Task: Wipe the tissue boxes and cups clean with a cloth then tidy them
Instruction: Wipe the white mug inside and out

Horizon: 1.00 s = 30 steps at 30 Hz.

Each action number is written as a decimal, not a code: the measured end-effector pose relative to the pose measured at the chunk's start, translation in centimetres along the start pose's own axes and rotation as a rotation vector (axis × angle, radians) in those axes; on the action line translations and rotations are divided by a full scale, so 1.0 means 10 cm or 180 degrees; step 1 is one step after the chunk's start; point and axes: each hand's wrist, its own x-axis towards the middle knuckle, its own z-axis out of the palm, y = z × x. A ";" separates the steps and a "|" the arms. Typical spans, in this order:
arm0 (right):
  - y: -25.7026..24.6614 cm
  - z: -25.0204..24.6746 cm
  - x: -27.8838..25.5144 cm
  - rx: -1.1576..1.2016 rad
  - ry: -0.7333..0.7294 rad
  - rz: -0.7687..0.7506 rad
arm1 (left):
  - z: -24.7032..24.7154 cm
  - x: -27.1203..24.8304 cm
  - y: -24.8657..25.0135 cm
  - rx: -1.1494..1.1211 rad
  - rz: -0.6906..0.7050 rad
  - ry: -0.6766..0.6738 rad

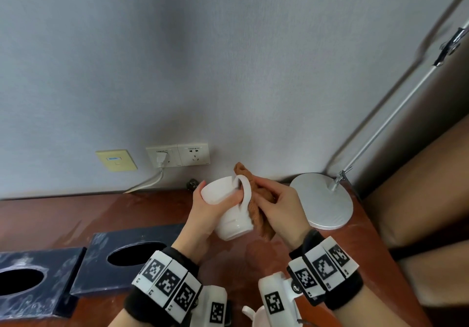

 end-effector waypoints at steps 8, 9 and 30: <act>0.12 -0.09 0.06 0.1495 0.0393 0.0684 | -0.10 -0.01 0.03 -0.1156 -0.0690 -0.0586; 0.14 -0.10 0.07 0.1585 0.0416 0.0728 | -0.11 0.02 0.05 -0.1347 -0.0802 -0.0664; -0.02 -0.04 -0.08 -0.0842 -0.0694 -0.0970 | 0.08 0.05 0.02 -0.1629 -0.1637 -0.0573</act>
